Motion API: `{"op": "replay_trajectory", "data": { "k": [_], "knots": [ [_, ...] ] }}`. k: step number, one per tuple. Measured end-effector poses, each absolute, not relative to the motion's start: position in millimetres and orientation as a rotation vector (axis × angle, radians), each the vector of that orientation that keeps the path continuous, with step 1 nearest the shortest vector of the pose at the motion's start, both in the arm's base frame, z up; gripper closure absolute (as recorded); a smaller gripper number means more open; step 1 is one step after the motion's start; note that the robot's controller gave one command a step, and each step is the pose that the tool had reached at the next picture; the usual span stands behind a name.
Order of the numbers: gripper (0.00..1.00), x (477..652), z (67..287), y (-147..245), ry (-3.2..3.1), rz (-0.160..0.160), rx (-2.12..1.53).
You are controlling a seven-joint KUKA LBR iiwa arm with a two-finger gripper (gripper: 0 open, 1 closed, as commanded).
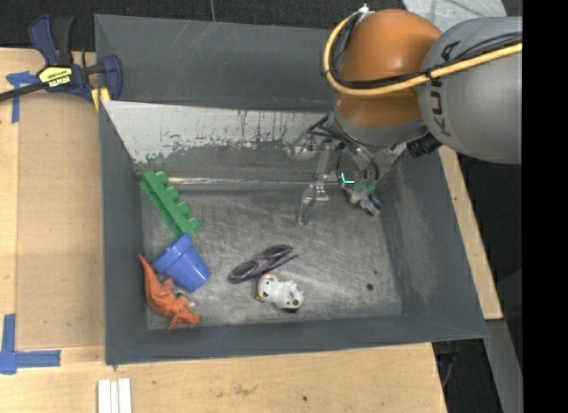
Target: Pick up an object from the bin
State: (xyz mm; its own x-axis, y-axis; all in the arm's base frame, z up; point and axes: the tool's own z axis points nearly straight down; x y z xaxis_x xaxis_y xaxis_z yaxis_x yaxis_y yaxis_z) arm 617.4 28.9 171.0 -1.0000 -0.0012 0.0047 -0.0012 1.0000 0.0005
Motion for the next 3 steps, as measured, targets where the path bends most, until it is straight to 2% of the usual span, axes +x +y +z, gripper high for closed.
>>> {"op": "replay_trajectory", "data": {
  "k": [1,2,3],
  "knots": [
    [0.00,619.2,176,29,-3.145,-0.001,0.001],
    [0.00,588.7,132,50,-3.138,0.002,0.311],
    [0.00,569.7,115,67,-3.118,-0.001,0.365]
  ]
}}
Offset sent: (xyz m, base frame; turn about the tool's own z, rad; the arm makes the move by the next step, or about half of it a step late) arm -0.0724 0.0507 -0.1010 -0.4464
